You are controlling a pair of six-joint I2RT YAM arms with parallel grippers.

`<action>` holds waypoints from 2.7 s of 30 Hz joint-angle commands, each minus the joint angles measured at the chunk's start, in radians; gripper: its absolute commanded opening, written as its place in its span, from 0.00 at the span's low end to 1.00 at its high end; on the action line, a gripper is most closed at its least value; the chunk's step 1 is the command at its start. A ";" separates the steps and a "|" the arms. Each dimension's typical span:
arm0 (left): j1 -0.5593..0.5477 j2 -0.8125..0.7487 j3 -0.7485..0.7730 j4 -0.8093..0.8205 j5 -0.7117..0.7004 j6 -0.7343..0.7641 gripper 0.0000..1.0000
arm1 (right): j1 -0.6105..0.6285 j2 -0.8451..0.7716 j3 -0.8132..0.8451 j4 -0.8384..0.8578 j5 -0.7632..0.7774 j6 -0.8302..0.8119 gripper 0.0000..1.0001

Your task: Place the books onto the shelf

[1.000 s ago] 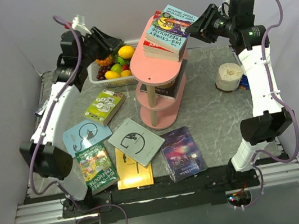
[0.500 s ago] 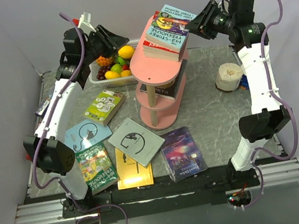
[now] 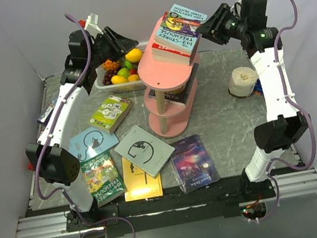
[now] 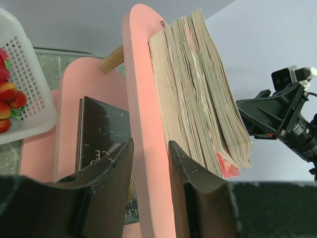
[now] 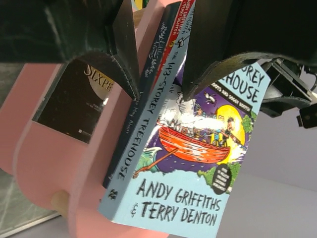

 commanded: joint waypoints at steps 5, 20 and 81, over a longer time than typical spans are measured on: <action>0.006 -0.015 0.010 0.034 0.007 0.004 0.41 | -0.012 -0.011 0.066 0.006 0.032 -0.010 0.45; 0.009 0.013 0.025 0.046 0.024 -0.008 0.41 | -0.012 0.070 0.144 0.020 0.002 0.010 0.43; 0.003 0.115 0.187 0.153 0.062 -0.164 0.40 | 0.114 -0.160 -0.119 0.138 0.017 -0.004 0.49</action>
